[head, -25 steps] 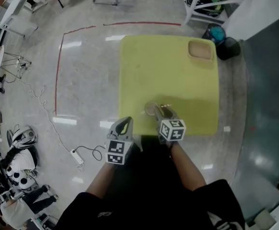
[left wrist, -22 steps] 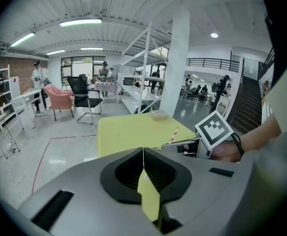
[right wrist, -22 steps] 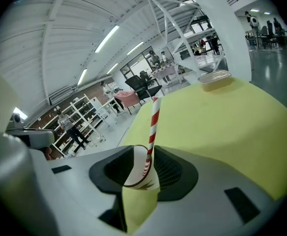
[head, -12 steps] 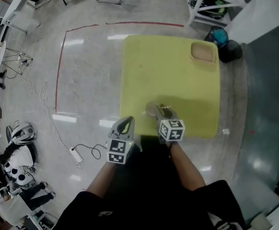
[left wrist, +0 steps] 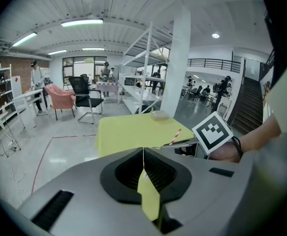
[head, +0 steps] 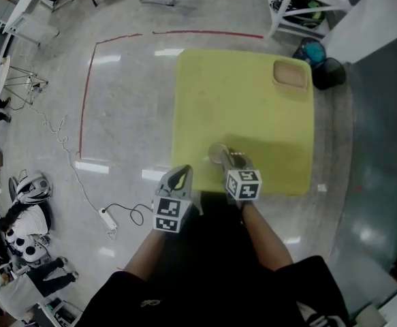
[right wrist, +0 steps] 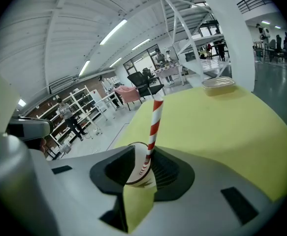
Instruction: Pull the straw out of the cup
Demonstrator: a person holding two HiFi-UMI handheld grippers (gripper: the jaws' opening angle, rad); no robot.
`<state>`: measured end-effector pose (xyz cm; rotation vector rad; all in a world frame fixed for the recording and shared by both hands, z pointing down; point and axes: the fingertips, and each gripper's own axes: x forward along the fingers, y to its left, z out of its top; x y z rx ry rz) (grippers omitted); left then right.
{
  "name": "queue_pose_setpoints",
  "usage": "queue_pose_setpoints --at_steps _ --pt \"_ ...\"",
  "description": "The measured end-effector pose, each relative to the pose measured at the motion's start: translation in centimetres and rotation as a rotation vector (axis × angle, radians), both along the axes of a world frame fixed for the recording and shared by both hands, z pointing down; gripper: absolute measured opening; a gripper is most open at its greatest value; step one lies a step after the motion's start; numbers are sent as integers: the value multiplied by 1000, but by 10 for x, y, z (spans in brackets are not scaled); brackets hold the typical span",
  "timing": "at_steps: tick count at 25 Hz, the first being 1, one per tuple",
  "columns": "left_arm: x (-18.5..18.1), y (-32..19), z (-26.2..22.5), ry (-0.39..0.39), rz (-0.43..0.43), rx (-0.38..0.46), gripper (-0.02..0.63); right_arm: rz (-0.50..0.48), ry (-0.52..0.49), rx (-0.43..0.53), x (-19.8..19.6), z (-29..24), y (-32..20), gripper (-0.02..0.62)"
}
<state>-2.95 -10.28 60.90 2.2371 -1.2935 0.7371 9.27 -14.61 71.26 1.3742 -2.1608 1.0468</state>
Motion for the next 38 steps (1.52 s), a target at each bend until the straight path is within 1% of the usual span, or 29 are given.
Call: queue_pose_setpoints --at_steps 5,10,24,29,34,38 --pt "2 1 1 0 3 2 44 3 24 8 5 1 1 83" --pt "5 1 1 1 17 6 44 -8 48 10 7 1 5 81" --pt "5 5 2 8 23 0 44 -11 64 -28 10 6 18 81" --pt "7 4 1 8 20 5 44 -12 63 -24 13 5 16 81" --pt "9 4 1 8 17 8 44 -28 57 -12 11 2 14 56" --pt "12 2 2 10 17 13 44 -45 59 -8 10 3 14 50"
